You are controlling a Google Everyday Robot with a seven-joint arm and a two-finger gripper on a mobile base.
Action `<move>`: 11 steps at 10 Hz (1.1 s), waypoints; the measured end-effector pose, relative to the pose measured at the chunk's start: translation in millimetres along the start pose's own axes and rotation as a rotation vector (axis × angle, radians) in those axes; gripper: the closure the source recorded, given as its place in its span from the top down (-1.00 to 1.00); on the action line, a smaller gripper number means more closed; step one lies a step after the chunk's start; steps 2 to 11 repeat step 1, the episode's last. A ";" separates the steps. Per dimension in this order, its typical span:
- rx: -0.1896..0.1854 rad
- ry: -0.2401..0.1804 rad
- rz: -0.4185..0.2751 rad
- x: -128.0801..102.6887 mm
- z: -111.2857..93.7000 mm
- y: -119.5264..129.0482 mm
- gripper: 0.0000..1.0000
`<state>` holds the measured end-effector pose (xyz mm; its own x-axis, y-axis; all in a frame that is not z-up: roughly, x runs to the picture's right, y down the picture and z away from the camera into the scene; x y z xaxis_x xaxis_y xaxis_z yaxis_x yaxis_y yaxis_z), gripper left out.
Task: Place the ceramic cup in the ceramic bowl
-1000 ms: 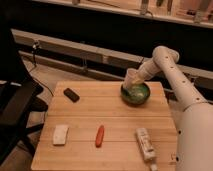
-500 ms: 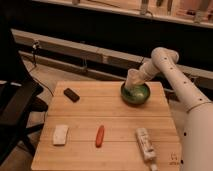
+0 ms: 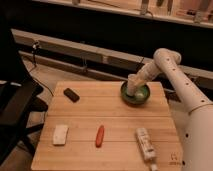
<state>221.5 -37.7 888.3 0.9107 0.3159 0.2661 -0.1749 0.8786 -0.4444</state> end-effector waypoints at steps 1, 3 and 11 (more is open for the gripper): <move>-0.004 0.001 0.001 0.8 1.3 1.0 0.55; -0.004 0.001 0.001 0.8 1.3 1.0 0.55; -0.004 0.001 0.001 0.8 1.3 1.0 0.55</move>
